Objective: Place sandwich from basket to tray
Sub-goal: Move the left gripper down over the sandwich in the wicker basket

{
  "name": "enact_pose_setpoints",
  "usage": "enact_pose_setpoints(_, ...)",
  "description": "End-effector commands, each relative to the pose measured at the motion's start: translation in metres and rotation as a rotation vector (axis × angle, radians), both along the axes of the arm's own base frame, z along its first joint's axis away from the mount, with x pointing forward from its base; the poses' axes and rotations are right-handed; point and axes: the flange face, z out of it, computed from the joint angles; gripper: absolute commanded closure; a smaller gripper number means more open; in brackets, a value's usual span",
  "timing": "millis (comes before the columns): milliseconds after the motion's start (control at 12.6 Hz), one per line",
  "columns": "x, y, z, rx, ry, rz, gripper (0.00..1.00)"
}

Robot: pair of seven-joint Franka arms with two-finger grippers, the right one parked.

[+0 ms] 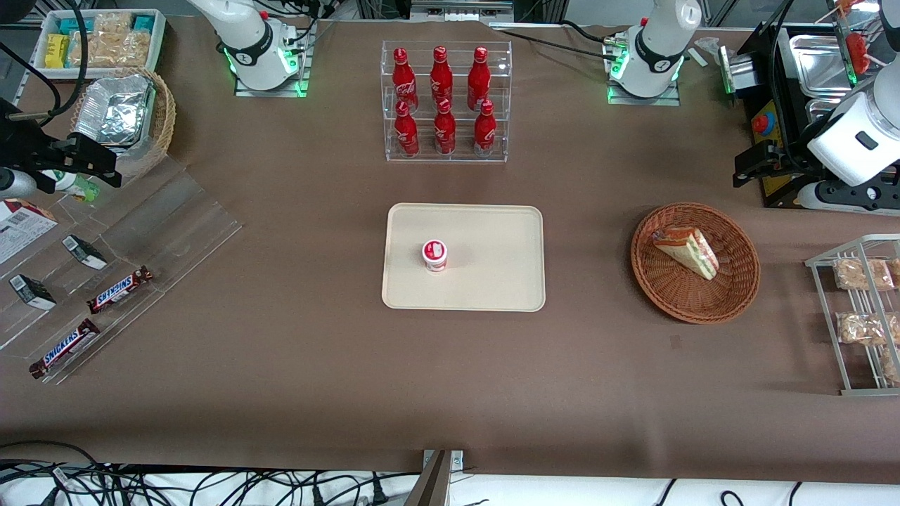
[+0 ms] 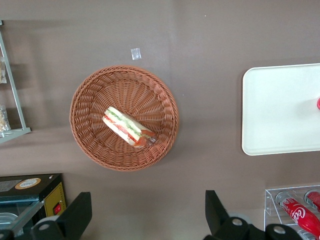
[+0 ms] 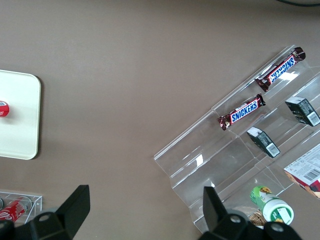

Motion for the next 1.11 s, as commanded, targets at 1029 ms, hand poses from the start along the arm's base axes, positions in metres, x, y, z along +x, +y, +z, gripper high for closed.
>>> enact_pose_setpoints(1029,0.019,0.055,-0.183,0.091,0.023,0.257,0.00)
